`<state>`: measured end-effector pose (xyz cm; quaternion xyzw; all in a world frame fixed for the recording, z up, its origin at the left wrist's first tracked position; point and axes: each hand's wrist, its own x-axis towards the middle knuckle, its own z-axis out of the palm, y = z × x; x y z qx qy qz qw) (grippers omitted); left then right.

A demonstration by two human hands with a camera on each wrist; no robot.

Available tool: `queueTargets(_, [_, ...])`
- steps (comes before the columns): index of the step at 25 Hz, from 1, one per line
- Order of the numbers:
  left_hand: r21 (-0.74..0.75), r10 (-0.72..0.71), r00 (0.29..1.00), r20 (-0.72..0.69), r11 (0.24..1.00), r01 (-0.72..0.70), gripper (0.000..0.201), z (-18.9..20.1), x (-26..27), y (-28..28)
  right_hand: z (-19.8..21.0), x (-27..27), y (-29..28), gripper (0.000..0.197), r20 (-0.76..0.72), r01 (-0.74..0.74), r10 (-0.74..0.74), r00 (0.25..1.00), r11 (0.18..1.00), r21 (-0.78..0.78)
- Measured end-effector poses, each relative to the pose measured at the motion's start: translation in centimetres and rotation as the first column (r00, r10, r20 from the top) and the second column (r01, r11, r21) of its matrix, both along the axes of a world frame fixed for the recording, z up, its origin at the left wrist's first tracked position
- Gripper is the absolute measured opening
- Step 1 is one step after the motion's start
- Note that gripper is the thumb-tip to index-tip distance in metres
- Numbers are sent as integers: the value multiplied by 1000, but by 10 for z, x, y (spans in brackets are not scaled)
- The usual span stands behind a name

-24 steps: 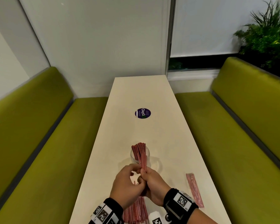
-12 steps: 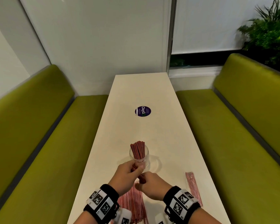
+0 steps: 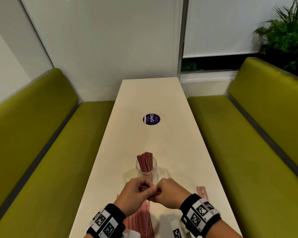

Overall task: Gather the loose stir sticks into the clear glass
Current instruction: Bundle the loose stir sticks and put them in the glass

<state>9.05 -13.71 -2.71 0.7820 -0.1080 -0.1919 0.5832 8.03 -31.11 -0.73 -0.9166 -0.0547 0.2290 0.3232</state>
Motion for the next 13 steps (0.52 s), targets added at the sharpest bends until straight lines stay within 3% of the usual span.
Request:
queueTargets(3, [-52,-10,997,-72,999,6,11,-3,-2,-1,-9,0,-1,28,34,-6,7,999,1000,-12])
queueTargets(6, [-72,82,995,-62,994,-86,8,2,1,3,-8,-1,-3,38,63,29,-40,997,986,161])
queueTargets(9, [-141,172,981,-89,973,-183,6,6,7,14,-1,2,-9,31,-6,163,-182,983,865,475])
queueTargets(13, [-158,197,975,-99,965,-211,9,4,6,7,1,5,-1,34,-49,283,-306,951,794,538])
